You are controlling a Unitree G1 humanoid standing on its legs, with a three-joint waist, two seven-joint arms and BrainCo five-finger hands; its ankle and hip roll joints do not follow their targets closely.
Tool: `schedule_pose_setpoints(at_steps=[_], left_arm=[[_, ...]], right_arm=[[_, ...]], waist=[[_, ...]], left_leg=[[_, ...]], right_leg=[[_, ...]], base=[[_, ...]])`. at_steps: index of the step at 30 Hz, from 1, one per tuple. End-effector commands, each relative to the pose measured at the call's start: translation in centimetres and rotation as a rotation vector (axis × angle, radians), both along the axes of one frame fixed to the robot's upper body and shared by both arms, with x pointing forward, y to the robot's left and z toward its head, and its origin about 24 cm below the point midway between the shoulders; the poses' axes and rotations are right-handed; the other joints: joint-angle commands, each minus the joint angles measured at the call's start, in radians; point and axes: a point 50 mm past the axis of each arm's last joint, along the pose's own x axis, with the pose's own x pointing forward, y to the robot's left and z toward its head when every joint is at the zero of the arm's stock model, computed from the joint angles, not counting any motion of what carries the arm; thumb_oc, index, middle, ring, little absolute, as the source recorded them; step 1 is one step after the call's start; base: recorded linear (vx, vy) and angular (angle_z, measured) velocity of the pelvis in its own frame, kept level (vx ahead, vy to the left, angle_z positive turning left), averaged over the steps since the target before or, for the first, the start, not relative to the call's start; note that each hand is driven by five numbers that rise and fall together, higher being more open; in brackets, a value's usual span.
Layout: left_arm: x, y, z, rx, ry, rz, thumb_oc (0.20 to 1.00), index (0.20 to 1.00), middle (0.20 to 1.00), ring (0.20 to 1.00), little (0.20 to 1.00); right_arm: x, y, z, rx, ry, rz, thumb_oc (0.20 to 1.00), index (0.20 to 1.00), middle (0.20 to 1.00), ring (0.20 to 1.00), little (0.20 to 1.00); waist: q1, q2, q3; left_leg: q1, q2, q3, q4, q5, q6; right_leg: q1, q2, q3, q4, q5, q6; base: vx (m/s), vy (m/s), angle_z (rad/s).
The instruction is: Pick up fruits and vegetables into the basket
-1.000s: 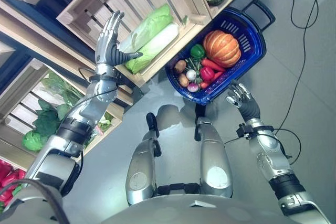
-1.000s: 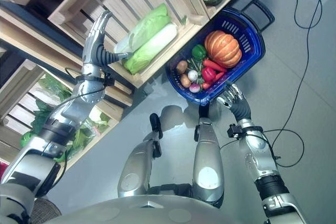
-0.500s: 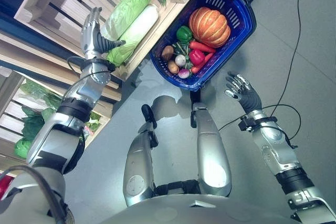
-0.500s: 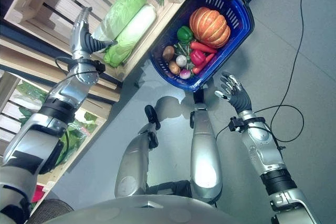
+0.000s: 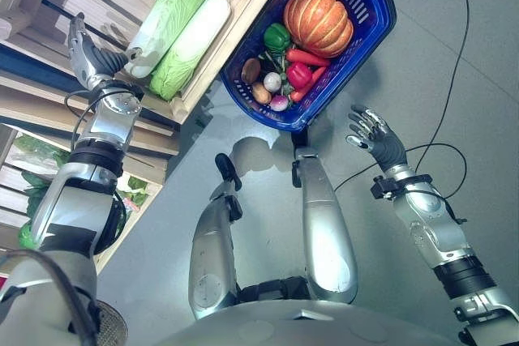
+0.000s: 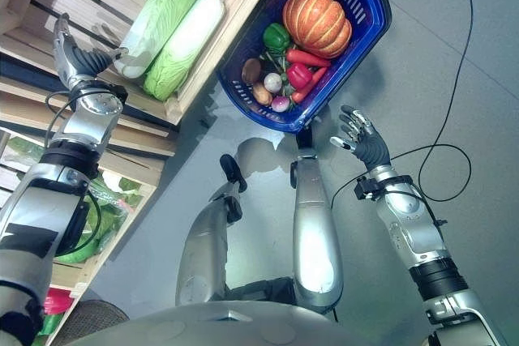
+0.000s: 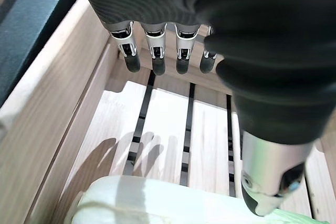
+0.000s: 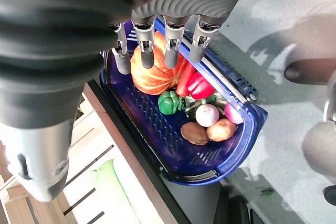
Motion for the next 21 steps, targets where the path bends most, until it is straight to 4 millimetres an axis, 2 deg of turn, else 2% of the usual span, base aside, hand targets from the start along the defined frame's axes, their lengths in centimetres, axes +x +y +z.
schedule_pose_setpoints(at_steps=[1,10,21], left_arm=[[-1.5,4.0,1.4,0.003,-0.035,0.150,1.000,1.000,1.000,1.000,1.000],[-1.4,4.0,0.5,-0.005,0.014,0.158,1.000,1.000,1.000,1.000,1.000],[-1.3,4.3,0.4,-0.019,0.051,0.183,1.000,1.000,1.000,1.000,1.000]], right_arm=[[-0.5,0.9,1.0,0.030,-0.045,0.034,1.000,1.000,1.000,1.000,1.000],[-0.2,1.1,1.2,0.031,-0.041,0.036,1.000,1.000,1.000,1.000,1.000],[0.2,1.3,1.4,0.050,-0.037,0.030,1.000,1.000,1.000,1.000,1.000]], waist=[[-0.028,-0.010,-0.015],[-0.032,-0.009,-0.015],[-0.035,-0.017,-0.015]], left_leg=[[-0.124,-0.012,0.038,0.113,-0.044,0.026],[-0.185,-0.016,0.049,0.150,-0.059,0.037],[-0.238,-0.019,0.051,0.181,-0.074,0.044]], right_leg=[[-0.024,0.035,0.019,0.097,-0.144,0.051],[-0.088,0.039,0.040,0.107,-0.132,0.055],[-0.143,0.043,0.050,0.112,-0.113,0.061]], base=[[0.02,0.041,0.00],[0.02,0.046,-0.03],[0.01,0.015,-0.02]])
